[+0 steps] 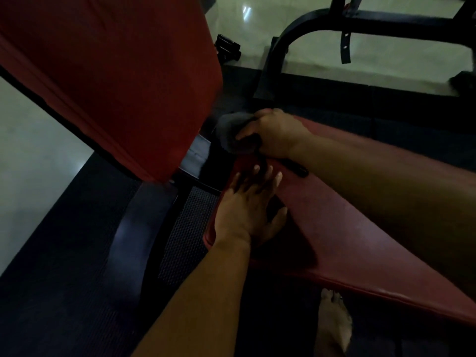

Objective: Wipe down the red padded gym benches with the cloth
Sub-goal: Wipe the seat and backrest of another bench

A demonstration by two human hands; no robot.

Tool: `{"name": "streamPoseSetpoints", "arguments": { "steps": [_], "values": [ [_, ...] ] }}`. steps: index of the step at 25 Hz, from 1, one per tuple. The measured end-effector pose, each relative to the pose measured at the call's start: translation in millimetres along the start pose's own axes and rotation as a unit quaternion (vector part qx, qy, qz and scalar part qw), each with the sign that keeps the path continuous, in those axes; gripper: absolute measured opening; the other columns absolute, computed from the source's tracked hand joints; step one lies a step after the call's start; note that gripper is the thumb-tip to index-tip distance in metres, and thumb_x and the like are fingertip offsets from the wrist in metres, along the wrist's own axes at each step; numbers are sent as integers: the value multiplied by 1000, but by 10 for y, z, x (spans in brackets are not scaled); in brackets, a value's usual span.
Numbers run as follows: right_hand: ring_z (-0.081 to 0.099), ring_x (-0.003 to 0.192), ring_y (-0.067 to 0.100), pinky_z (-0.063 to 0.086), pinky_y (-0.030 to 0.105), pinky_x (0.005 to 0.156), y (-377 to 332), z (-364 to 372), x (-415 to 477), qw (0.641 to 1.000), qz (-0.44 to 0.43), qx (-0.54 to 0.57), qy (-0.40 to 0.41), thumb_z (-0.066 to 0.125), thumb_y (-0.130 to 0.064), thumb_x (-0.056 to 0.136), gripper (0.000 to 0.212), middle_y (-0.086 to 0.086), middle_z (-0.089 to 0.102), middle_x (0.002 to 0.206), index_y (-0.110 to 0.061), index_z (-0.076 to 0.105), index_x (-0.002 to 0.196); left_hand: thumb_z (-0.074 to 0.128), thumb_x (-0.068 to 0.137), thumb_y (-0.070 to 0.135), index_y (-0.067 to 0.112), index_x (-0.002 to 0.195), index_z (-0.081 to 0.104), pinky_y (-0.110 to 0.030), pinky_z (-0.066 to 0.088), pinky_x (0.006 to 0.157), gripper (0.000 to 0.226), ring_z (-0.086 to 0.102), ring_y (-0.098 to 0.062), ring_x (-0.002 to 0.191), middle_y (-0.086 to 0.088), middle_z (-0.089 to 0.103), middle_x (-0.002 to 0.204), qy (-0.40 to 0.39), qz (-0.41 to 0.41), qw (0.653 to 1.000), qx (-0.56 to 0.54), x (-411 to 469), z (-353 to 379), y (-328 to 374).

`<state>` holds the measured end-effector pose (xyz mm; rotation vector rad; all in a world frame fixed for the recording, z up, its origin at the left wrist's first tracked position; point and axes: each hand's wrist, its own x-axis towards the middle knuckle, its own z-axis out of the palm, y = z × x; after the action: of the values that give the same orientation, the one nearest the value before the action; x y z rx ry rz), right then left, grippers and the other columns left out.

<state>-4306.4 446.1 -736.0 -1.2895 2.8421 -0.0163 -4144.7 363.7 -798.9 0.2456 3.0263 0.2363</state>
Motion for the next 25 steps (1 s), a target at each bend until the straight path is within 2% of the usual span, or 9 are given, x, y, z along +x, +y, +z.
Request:
{"name": "streamPoseSetpoints", "arguments": {
  "steps": [2,5,10,13,17,18,21,22,25],
  "values": [
    [49,120,31,40,33,94,-4,-26,-37,998,-45,23,-40,61,-12,88,52,7,50,135,-40,58,132,-8,77,65,30,156,-6,-35,-19,115,87,-17,-12,149,8,-9,164,0,0,1000,2,1,-9,11],
    [45,119,34,42,39,90,158,-101,40,995,98,-2,-10,58,-27,95,39,6,49,134,-37,57,133,-5,78,66,31,157,-2,-35,-16,117,86,-14,-11,150,9,-3,165,3,1,1000,-8,-13,-23,15],
    [56,114,27,49,33,90,-113,-183,69,992,-59,2,-113,62,-18,87,44,1,57,131,-39,62,126,3,81,65,29,157,6,-35,-12,118,84,-4,-14,152,4,2,165,23,3,1000,-16,-33,-11,20],
    [48,119,31,45,37,84,28,-219,14,995,86,-23,-44,58,-34,94,36,2,52,134,-33,60,130,0,80,66,30,157,2,-36,-11,120,85,-6,-13,151,6,-1,165,12,-2,1000,-18,-30,-9,23],
    [56,112,19,49,34,92,-189,-209,51,989,-85,21,-115,61,-18,87,39,-7,58,124,-35,65,122,0,79,65,28,158,6,-39,-2,122,87,-3,-14,152,4,3,165,22,-2,1000,-16,-28,-9,34],
    [54,113,21,49,34,90,-152,-202,48,992,-65,21,-105,61,-19,89,39,-5,56,127,-35,64,124,0,79,65,28,158,6,-39,-2,122,87,-3,-14,152,4,3,165,20,-1,1000,-11,-24,-6,32],
    [44,117,34,41,38,75,48,-209,-32,989,113,-101,-1,57,-32,96,36,5,47,133,-33,57,132,2,82,67,30,157,1,-39,-8,121,83,-8,-12,151,7,-1,165,14,-3,1000,-1,-9,-5,13],
    [42,117,35,40,38,75,93,-155,-43,985,126,-119,8,58,-32,95,38,6,46,134,-35,55,133,7,87,67,31,157,0,-39,-9,121,79,-10,-11,151,8,-2,165,12,-3,1000,0,-2,-11,9],
    [42,122,34,40,39,94,115,-160,-55,998,-20,-11,-65,62,-20,90,47,3,42,142,-45,56,131,18,96,62,30,157,-3,-40,-9,121,72,-11,-12,151,8,-6,164,-8,-2,1000,5,5,4,6]
  ]
}}
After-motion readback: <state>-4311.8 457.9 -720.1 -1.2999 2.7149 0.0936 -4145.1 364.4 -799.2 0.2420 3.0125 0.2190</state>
